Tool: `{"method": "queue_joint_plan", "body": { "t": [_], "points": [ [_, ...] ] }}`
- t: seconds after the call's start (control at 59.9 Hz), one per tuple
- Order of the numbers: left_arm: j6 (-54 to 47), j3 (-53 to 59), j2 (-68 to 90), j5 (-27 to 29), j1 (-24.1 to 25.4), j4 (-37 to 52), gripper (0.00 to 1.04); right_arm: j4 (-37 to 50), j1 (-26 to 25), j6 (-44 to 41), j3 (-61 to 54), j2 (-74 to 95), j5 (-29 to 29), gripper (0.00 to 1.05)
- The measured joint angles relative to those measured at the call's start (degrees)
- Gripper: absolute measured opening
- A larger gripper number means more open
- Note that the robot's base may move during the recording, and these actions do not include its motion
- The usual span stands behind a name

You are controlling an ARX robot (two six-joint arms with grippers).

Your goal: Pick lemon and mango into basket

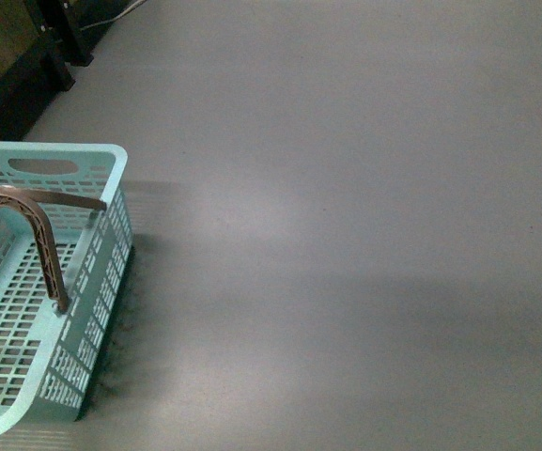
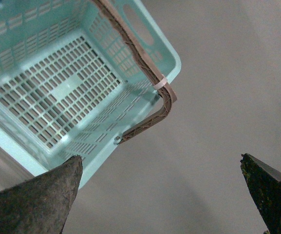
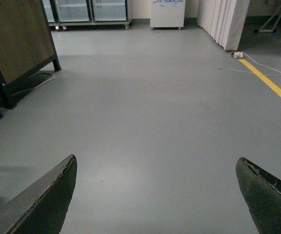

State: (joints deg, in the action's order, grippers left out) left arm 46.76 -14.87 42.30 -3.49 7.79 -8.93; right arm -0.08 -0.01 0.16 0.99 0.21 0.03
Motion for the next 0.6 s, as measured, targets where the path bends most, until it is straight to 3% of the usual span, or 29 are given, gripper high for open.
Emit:
{"method": "queue_joint_plan", "body": {
  "t": [0.083,0.25,0.417,0.601],
  "points": [
    [2.5,-0.8,14.0,-0.2,4.0,10.9,0.98,0.0,0.0,0.0,0.0,0.0,0.0,0.96],
    [3.3,-4.0,31.7,-1.5,8.0,24.7,0.98,0.0,0.0,0.0,0.0,0.0,0.0,0.96],
    [5.8,-9.1,48.4,-3.0,10.7,33.4,0.98,0.0,0.0,0.0,0.0,0.0,0.0,0.96],
    [8.7,-15.5,58.8,-3.5,11.0,36.9,0.98,0.0,0.0,0.0,0.0,0.0,0.0,0.96]
  ]
}}
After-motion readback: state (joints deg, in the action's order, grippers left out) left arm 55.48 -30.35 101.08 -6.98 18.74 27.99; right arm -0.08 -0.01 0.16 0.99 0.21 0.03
